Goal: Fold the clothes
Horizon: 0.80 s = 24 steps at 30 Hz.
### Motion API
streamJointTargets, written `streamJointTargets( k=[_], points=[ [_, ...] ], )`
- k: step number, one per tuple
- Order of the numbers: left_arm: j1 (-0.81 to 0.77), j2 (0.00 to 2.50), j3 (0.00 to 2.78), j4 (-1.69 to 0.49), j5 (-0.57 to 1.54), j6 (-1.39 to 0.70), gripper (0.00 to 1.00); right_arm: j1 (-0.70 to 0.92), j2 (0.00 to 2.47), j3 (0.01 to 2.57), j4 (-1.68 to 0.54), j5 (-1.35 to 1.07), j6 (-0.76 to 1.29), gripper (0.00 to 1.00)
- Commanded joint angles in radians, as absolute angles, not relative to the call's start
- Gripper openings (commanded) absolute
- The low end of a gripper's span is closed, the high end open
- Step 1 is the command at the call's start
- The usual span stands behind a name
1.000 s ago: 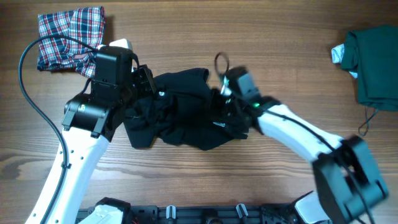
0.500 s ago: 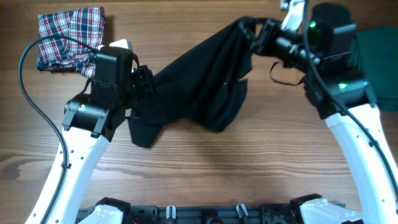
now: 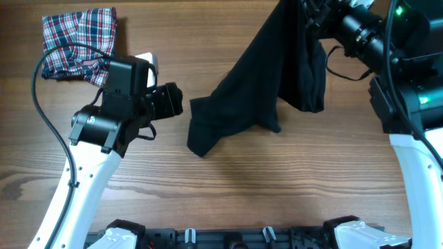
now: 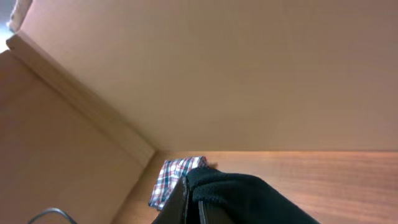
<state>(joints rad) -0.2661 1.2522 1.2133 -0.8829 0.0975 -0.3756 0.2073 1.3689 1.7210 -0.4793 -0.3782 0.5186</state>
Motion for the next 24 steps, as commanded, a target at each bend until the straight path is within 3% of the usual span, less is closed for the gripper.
streamJointTargets(
  k=[1, 5, 11, 24],
  points=[
    [-0.26, 1.257, 1.23, -0.924, 0.172, -0.344, 0.7, 0.202, 1.35, 1.833, -0.465, -0.343, 0.497, 0.04],
    [-0.293, 1.257, 1.23, -0.959, 0.228, -0.343, 0.73, 0.201, 1.35, 1.903, -0.472, -0.343, 0.497, 0.04],
    [-0.412, 1.269, 1.227, -0.995, 0.247, -0.368, 0.88, 0.201, 1.35, 1.946, -0.476, -0.322, 0.498, 0.04],
    [-0.524, 1.563, 1.208, -1.007, 0.296, -0.427, 0.94, 0.176, 1.348, 1.951, -0.477, -0.28, 0.497, 0.04]
  ],
)
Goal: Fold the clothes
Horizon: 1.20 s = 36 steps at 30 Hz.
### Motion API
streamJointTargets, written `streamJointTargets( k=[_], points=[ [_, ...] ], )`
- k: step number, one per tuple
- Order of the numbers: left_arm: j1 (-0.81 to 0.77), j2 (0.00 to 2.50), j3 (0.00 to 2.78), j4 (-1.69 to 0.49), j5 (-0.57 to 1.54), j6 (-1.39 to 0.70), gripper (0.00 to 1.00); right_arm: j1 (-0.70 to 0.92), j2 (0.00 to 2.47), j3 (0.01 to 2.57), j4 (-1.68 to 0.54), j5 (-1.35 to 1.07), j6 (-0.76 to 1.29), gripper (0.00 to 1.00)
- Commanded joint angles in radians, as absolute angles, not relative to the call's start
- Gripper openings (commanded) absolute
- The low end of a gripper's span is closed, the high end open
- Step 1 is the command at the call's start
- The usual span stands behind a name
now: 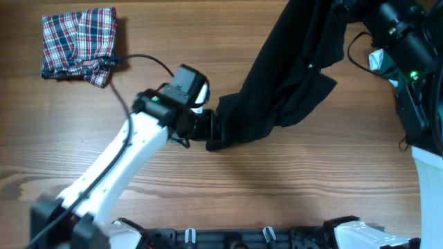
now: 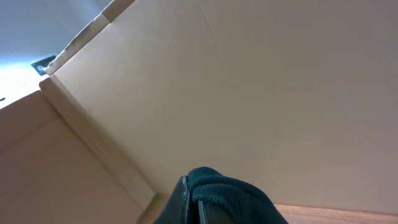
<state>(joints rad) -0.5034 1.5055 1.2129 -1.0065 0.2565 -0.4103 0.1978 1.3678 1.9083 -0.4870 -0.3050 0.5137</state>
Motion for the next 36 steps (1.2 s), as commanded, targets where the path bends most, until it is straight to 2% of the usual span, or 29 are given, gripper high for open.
streamJointTargets(
  k=[1, 12, 36],
  points=[
    [-0.528, 1.576, 1.208, -1.004, 0.296, -0.427, 0.94, 0.172, 1.348, 1.951, -0.483, -0.28, 0.497, 0.04],
    [-0.534, 1.67, 1.208, -0.903, 0.287, -0.422, 1.0, 0.152, 1.348, 1.951, -0.503, -0.28, 0.498, 0.04],
    [-0.535, 1.839, 1.208, -0.76, 0.378, -0.261, 1.0, 0.142, 1.348, 1.951, -0.467, -0.296, 0.528, 0.04]
  ],
)
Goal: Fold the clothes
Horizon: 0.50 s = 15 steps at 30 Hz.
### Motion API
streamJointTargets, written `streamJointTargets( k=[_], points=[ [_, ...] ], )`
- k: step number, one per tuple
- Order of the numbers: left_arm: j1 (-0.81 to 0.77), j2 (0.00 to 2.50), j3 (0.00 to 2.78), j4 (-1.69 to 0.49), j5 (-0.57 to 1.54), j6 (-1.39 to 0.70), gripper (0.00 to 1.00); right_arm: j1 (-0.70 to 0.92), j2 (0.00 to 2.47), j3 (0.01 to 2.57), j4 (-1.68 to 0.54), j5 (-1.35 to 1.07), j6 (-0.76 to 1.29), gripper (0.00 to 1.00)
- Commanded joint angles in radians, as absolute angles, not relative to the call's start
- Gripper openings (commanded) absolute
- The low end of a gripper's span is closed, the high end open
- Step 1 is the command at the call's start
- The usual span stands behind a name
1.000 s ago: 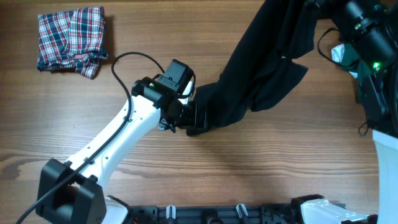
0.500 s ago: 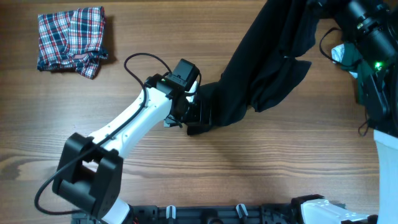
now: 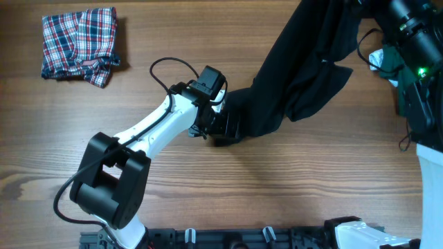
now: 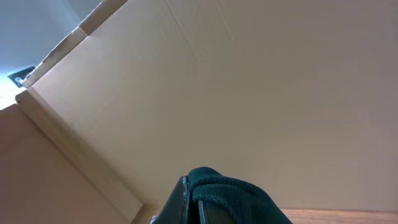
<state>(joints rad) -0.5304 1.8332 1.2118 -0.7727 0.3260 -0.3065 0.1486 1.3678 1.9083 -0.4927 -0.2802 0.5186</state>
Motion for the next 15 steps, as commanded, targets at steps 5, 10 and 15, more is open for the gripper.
streamJointTargets(
  k=[5, 10, 15],
  points=[
    [-0.537, 1.855, 1.208, -0.757, 0.4, -0.216, 1.0, 0.142, 1.349, 1.951, -0.465, -0.319, 0.55, 0.05],
    [-0.537, 1.898, 1.208, -0.748, 0.4, -0.208, 0.98, 0.142, 1.349, 1.951, -0.464, -0.356, 0.554, 0.04],
    [-0.537, 1.914, 1.208, -0.738, 0.401, -0.187, 0.88, 0.142, 1.349, 1.951, -0.471, -0.36, 0.561, 0.04]
  ],
)
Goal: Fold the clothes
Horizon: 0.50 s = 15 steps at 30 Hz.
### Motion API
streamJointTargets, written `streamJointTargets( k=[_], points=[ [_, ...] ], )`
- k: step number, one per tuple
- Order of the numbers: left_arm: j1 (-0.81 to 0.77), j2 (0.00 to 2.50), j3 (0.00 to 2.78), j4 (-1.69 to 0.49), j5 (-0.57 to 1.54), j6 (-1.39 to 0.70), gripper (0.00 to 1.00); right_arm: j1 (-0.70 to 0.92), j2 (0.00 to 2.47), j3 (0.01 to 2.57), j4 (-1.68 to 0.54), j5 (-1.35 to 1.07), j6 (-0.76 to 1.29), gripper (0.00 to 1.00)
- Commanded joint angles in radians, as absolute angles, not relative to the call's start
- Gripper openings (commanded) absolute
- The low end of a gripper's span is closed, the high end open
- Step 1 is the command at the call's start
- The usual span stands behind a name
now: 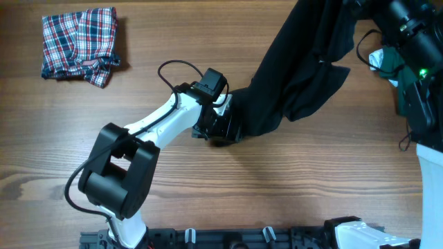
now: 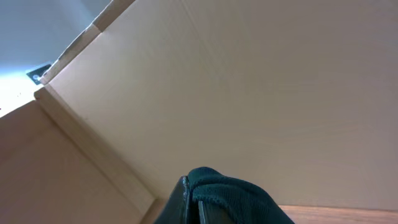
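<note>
A black garment [image 1: 297, 62] hangs slanting from the top right down to the table's middle. My right gripper [image 2: 193, 194] is shut on its upper edge, black fabric [image 2: 236, 199] bulging over the fingers; in the overhead view that grip lies at the top edge. My left gripper [image 1: 223, 128] sits at the garment's lowest end, its dark fingers merging with the cloth, so its state does not show. A folded plaid cloth [image 1: 79, 40] lies at the far left corner.
The wooden table [image 1: 311, 180] fills the overhead view. A cardboard wall [image 2: 261, 93] stands behind the right gripper. A small white and green item [image 1: 382, 62] lies by the right arm [image 1: 415, 76]. The left arm's cable [image 1: 173, 66] loops above the table.
The left arm has shifted only slightly, its base now further right at the front edge; the gripper stays at the garment's lower end. The right gripper still holds the garment up.
At first the left gripper was left of the garment, whose lower part lay on the table while the right gripper held it up. Then the left gripper was at the garment's lower corner and the garment higher. Both have since moved slightly right.
</note>
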<state>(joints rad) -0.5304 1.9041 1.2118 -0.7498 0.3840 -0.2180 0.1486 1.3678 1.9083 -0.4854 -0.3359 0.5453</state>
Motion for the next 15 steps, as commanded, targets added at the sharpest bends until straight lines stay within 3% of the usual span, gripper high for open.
streamJointTargets(
  k=[1, 7, 8, 15],
  points=[
    [-0.537, 1.914, 1.208, -0.736, 0.401, -0.187, 0.79, 0.142, 1.349, 1.951, -0.472, -0.36, 0.56, 0.04],
    [-0.537, 1.914, 1.208, -0.735, 0.4, -0.186, 0.09, 0.142, 1.351, 1.951, -0.498, -0.36, 0.556, 0.04],
    [-0.537, 1.914, 1.208, -0.735, 0.4, -0.186, 0.04, 0.142, 1.351, 1.951, -0.509, -0.359, 0.552, 0.04],
    [-0.486, 1.901, 1.225, -0.768, 0.3, -0.2, 0.04, 0.142, 1.351, 1.951, -0.671, -0.219, 0.492, 0.04]
  ],
)
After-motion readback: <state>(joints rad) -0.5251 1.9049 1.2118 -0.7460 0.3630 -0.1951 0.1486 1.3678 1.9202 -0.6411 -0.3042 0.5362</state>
